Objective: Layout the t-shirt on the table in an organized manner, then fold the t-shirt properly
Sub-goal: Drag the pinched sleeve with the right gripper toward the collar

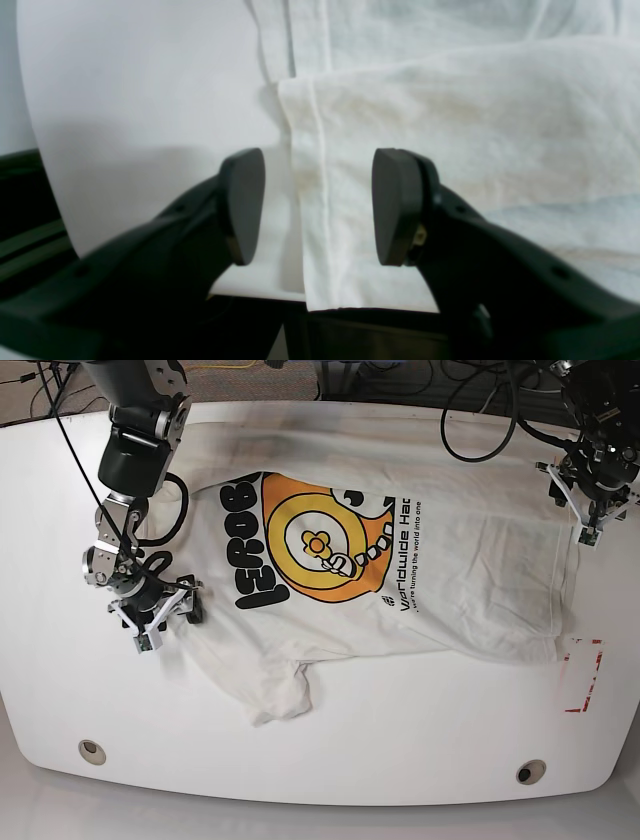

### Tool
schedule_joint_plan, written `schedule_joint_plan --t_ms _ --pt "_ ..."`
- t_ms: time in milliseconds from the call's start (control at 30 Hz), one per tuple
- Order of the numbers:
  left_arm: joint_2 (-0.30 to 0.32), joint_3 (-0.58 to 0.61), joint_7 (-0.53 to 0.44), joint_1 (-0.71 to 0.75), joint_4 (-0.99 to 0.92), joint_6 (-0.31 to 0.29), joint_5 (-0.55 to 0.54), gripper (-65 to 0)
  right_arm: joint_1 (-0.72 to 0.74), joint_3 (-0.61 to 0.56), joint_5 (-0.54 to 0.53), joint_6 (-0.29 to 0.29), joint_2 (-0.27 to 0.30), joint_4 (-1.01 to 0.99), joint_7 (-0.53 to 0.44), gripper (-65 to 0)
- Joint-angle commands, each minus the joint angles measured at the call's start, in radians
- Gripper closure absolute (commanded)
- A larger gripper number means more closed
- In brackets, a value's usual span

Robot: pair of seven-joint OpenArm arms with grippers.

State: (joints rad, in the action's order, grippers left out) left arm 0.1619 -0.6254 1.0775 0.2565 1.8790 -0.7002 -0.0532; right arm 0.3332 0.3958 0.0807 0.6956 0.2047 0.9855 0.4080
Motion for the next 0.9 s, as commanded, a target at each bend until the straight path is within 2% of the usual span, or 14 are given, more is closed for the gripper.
schedule_joint_plan --t_ms 0,100,167,267,300,400,467,800,867 --pt "0.017 -0.006 -0.009 -0.004 0.014 0.002 -0.004 -30.7 0.031 -0.001 -0.019 0.003 0.016 -0.023 -0.042 -40.9" --pt "0.017 -0.007 -0.009 -0.004 0.014 0.002 -0.004 -30.7 0.034 -0.001 -0.017 0.003 0.017 -0.056 -0.080 -40.6" --pt "0.017 -0.007 -0.009 -0.004 0.014 0.002 -0.004 -30.7 0.036 -0.002 -0.014 0.003 0.017 -0.064 -0.097 -37.6" --pt "0.017 -0.007 -0.009 -0.004 0.014 0.002 -0.004 -30.7 0.037 -0.005 -0.009 0.003 0.019 -0.064 -0.097 -28.4" --pt "0.017 -0.007 -0.009 -0.004 0.014 0.002 -0.004 -30.7 0.040 -0.007 -0.008 0.003 0.023 -0.064 -0.097 -22.4" --pt "0.017 -0.007 -0.009 -0.004 0.014 0.002 -0.004 -30.7 0.057 -0.010 -0.008 0.003 0.048 -0.063 -0.094 -11.9" --pt "0.017 -0.007 -0.009 -0.004 0.014 0.002 -0.004 -30.7 0.063 -0.011 -0.008 0.003 0.062 -0.063 -0.093 -8.7" --pt "0.017 -0.009 -0.009 -0.001 0.014 0.002 -0.004 -30.7 0.102 -0.013 -0.006 0.003 0.123 -0.063 -0.093 -13.8" --pt "0.014 -0.009 -0.009 -0.001 0.014 0.002 -0.004 -30.7 0.111 -0.013 -0.006 0.003 0.128 -0.063 -0.093 -16.6"
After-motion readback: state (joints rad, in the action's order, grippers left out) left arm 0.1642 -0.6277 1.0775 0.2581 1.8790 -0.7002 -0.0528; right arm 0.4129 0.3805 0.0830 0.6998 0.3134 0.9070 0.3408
